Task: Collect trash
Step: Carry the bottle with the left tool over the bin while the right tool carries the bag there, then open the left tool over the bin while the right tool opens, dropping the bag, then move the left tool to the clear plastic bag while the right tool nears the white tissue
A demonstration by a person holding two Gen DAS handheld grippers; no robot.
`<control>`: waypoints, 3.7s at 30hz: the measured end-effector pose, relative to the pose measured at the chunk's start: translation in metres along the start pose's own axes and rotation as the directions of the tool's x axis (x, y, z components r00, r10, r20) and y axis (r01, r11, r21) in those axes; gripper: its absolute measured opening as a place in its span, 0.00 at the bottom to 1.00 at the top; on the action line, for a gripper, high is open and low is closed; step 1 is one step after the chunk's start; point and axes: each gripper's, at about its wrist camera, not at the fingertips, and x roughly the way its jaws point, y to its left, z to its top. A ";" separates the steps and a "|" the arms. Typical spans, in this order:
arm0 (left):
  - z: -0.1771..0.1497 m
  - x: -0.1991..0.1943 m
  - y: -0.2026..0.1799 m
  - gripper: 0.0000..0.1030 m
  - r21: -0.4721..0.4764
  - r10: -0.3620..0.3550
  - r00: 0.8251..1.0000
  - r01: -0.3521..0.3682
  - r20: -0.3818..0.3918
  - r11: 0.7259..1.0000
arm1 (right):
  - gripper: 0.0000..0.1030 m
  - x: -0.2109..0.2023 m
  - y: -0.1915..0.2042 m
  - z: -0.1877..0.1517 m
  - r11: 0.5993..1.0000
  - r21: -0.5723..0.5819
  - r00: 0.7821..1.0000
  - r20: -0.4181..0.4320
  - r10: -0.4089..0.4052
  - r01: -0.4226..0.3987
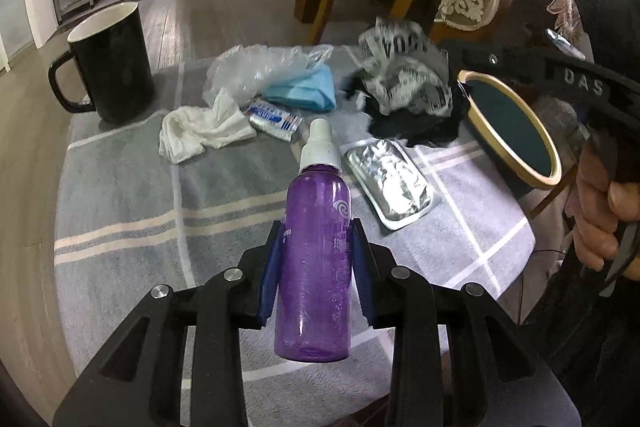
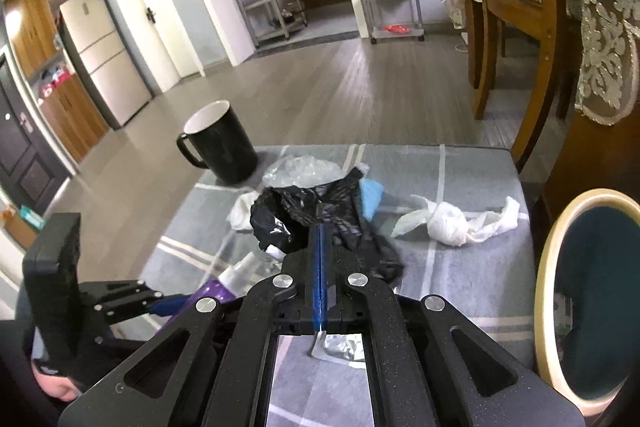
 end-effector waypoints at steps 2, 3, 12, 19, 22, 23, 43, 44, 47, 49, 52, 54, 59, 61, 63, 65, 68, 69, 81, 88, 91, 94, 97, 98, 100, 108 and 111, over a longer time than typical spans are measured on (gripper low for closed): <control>0.005 -0.002 -0.002 0.31 0.001 -0.002 1.000 0.002 0.010 1.000 | 0.01 -0.005 -0.002 0.000 1.000 0.012 1.000 0.009 0.004 -0.004; 0.006 -0.002 -0.003 0.31 0.001 -0.003 1.000 0.003 0.013 1.000 | 0.01 -0.006 -0.003 0.001 1.000 0.016 1.000 0.013 0.006 -0.006; 0.026 -0.006 -0.013 0.31 0.024 -0.007 0.999 0.006 0.039 1.000 | 0.01 -0.028 -0.008 0.008 1.000 0.025 0.998 0.055 -0.007 0.005; 0.048 -0.006 -0.033 0.31 0.061 -0.031 0.998 0.027 0.059 0.998 | 0.01 -0.047 -0.027 0.009 0.997 0.056 0.995 0.081 -0.050 0.045; 0.056 -0.002 -0.046 0.31 0.086 -0.046 0.997 0.041 0.062 0.995 | 0.01 -0.057 -0.038 0.007 0.994 0.076 0.993 0.091 -0.079 0.073; 0.059 -0.001 -0.050 0.31 0.094 -0.052 0.997 0.046 0.062 0.994 | 0.01 -0.060 -0.042 0.006 0.993 0.082 0.991 0.094 -0.091 0.083; 0.107 0.048 -0.168 0.31 0.243 -0.195 0.981 0.191 -0.007 0.951 | 0.01 -0.113 -0.141 -0.032 0.884 0.344 0.932 0.064 -0.358 0.316; 0.108 0.052 -0.175 0.31 0.250 -0.199 0.980 0.196 -0.015 0.948 | 0.01 -0.114 -0.145 -0.034 0.879 0.351 0.929 0.057 -0.364 0.323; 0.114 0.070 -0.199 0.31 0.277 -0.209 0.977 0.213 -0.046 0.937 | 0.01 -0.116 -0.155 -0.040 0.862 0.374 0.923 0.038 -0.384 0.343; 0.118 0.079 -0.211 0.32 0.288 -0.210 0.976 0.218 -0.059 0.933 | 0.01 -0.117 -0.163 -0.044 0.848 0.399 0.920 0.027 -0.391 0.349; 0.124 0.096 -0.228 0.32 0.294 -0.212 0.974 0.228 -0.086 0.928 | 0.01 -0.120 -0.178 -0.051 0.827 0.443 0.919 0.014 -0.393 0.347; 0.126 0.108 -0.237 0.32 0.294 -0.213 0.971 0.236 -0.106 0.926 | 0.01 -0.121 -0.189 -0.056 0.810 0.472 0.918 0.001 -0.396 0.349; 0.130 0.128 -0.252 0.32 0.278 -0.224 0.964 0.256 -0.140 0.926 | 0.01 -0.121 -0.207 -0.065 0.775 0.522 0.916 -0.032 -0.400 0.357; 0.130 0.133 -0.255 0.33 0.272 -0.228 0.963 0.260 -0.144 0.926 | 0.03 -0.122 -0.214 -0.069 0.760 0.545 0.917 -0.042 -0.397 0.354; 0.130 0.136 -0.257 0.33 0.267 -0.228 0.962 0.262 -0.154 0.927 | 0.08 -0.124 -0.217 -0.071 0.749 0.562 0.917 -0.041 -0.398 0.350; 0.129 0.138 -0.258 0.40 0.273 -0.221 0.963 0.257 -0.156 0.927 | 0.12 -0.125 -0.217 -0.071 0.746 0.568 0.915 -0.036 -0.401 0.349; 0.127 0.135 -0.254 0.43 0.274 -0.217 0.965 0.250 -0.145 0.929 | 0.16 -0.126 -0.216 -0.071 0.745 0.569 0.915 -0.032 -0.402 0.347; 0.126 0.132 -0.252 0.44 0.272 -0.216 0.966 0.248 -0.141 0.930 | 0.19 -0.125 -0.215 -0.071 0.745 0.569 0.915 -0.032 -0.403 0.348; 0.117 0.092 -0.188 0.65 0.205 -0.167 0.985 0.173 -0.046 0.963 | 0.51 -0.120 -0.200 -0.064 0.775 0.523 0.912 -0.008 -0.411 0.354; 0.101 0.079 -0.135 0.72 0.131 -0.111 0.993 0.115 -0.032 0.985 | 0.64 -0.108 -0.183 -0.055 0.805 0.468 0.913 -0.010 -0.407 0.364; 0.093 0.072 -0.113 0.72 0.110 -0.085 0.996 0.087 -0.027 0.990 | 0.65 -0.101 -0.177 -0.052 0.818 0.447 0.916 -0.010 -0.401 0.363; 0.089 0.065 -0.093 0.72 0.093 -0.060 0.998 0.062 -0.021 0.994 | 0.66 -0.093 -0.169 -0.048 0.830 0.427 0.920 -0.013 -0.392 0.359; 0.086 0.057 -0.071 0.72 0.070 -0.034 0.999 0.035 -0.011 0.997 | 0.70 -0.085 -0.160 -0.045 0.842 0.401 0.922 -0.017 -0.386 0.360; 0.086 0.055 -0.066 0.72 0.064 -0.027 1.000 0.027 -0.008 0.998 | 0.70 -0.081 -0.157 -0.043 0.847 0.391 0.923 -0.021 -0.383 0.360; 0.085 0.049 -0.051 0.72 0.054 -0.010 1.000 0.010 -0.001 0.998 | 0.70 -0.075 -0.150 -0.040 0.855 0.375 0.926 -0.024 -0.378 0.358; 0.088 0.035 -0.002 0.72 0.060 0.092 0.996 -0.092 0.002 0.994 | 0.74 -0.051 -0.125 -0.026 0.901 0.284 0.943 -0.039 -0.332 0.329; 0.092 0.033 0.016 0.72 0.054 0.125 0.992 -0.125 0.005 0.991 | 0.74 -0.038 -0.116 -0.022 0.918 0.243 0.949 -0.051 -0.312 0.315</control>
